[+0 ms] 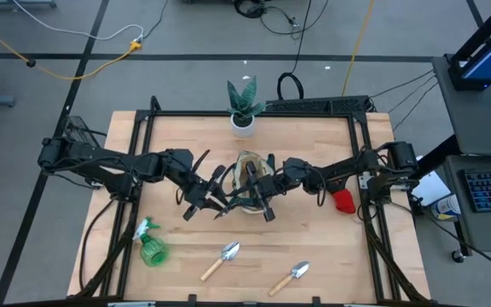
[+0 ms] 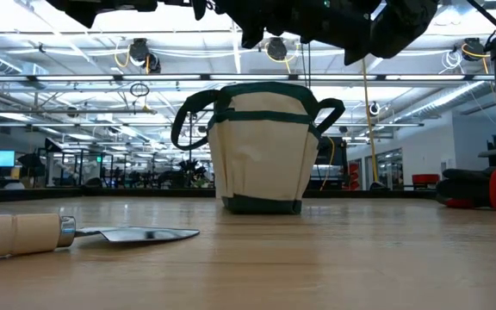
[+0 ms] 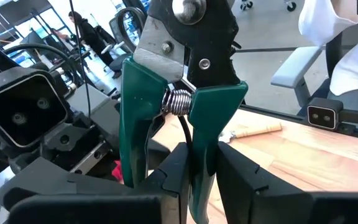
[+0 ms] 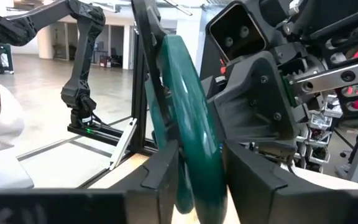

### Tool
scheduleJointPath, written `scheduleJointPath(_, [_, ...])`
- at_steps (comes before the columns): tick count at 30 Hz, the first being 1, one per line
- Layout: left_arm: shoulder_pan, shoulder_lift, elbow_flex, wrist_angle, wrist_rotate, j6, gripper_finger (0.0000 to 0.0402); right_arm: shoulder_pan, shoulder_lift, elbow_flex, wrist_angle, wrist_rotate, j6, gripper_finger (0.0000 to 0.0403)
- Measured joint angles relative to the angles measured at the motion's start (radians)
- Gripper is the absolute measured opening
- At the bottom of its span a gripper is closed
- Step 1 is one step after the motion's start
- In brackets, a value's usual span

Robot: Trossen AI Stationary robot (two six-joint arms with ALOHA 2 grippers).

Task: Pick & Place Garden tools in Gardening bag
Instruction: Put the green shear scissors into the gardening bag

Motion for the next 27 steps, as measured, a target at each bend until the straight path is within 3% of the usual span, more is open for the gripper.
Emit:
scheduleJointPath(7, [0.000, 0.000, 0.000, 0.000, -0.001, -0.010, 0.0064, 0.000, 0.000, 0.000, -0.008, 0.002, -0.005, 0.0065])
scheduleJointPath(16, [-0.002, -0.002, 0.000, -0.042, -0.047, -0.056, 0.0070, -0.001, -0.001, -0.001, -0.042, 0.006, -0.003, 0.0075])
scheduleJointPath(27, [-0.001, -0.002, 0.000, -0.078, -0.106, -0.159, 0.0125, -0.001, 0.000, -0.002, -0.056, 0.014, 0.019, 0.0064])
